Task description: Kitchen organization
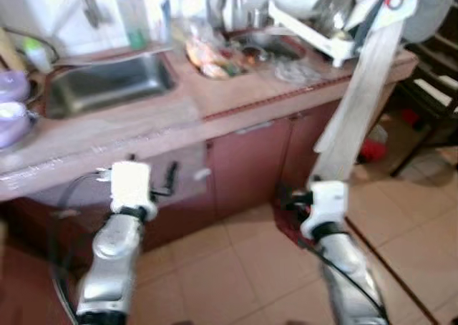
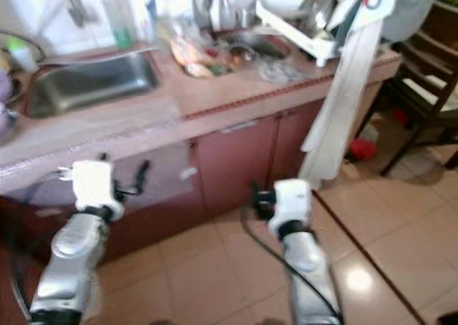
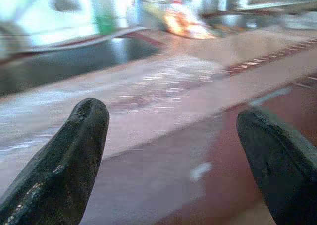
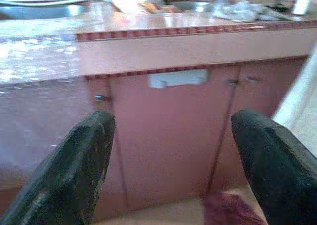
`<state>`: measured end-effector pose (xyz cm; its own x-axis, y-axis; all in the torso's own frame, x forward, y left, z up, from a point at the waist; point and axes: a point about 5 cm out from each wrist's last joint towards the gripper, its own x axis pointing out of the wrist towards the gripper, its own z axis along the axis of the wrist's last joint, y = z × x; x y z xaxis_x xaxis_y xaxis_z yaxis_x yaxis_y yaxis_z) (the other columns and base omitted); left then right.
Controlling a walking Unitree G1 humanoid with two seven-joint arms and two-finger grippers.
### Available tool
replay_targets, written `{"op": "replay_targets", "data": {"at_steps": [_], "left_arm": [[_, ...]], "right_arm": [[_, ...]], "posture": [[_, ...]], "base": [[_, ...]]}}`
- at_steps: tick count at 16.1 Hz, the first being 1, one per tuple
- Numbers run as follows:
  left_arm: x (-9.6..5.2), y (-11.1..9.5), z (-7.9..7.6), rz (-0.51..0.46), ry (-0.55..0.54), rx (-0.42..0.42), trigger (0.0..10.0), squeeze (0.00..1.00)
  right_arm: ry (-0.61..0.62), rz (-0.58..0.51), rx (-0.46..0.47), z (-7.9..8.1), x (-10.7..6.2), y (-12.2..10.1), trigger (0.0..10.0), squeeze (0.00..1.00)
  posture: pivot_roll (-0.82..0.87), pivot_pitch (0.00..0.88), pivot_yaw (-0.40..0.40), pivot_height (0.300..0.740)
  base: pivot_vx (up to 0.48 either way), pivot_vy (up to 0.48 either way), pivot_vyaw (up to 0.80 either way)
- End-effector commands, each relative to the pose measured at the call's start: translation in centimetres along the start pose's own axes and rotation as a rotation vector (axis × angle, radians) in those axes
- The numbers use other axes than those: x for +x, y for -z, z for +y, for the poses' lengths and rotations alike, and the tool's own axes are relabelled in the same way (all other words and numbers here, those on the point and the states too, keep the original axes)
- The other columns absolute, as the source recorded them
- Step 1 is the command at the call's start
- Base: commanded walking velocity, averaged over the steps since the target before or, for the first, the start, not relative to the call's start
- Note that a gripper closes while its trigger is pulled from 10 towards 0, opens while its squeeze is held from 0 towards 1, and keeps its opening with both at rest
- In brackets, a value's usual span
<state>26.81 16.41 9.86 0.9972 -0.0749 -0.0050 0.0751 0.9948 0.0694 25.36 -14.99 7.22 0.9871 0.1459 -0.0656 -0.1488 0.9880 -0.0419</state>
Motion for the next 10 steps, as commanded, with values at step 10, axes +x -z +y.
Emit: {"op": "replay_targets", "data": {"at_steps": [10], "left_arm": [[-1.6, 0.0, -0.1, -0.018, -0.111, 0.017, 10.0, 0.00]], "right_arm": [[-0.092, -0.040, -0.097, -0.4, 2.1, -1.4, 10.0, 0.00]], "posture": [[0.12, 0.000, -0.107, 0.740]], "base": [[0.000, 0.000, 0.00]]}}
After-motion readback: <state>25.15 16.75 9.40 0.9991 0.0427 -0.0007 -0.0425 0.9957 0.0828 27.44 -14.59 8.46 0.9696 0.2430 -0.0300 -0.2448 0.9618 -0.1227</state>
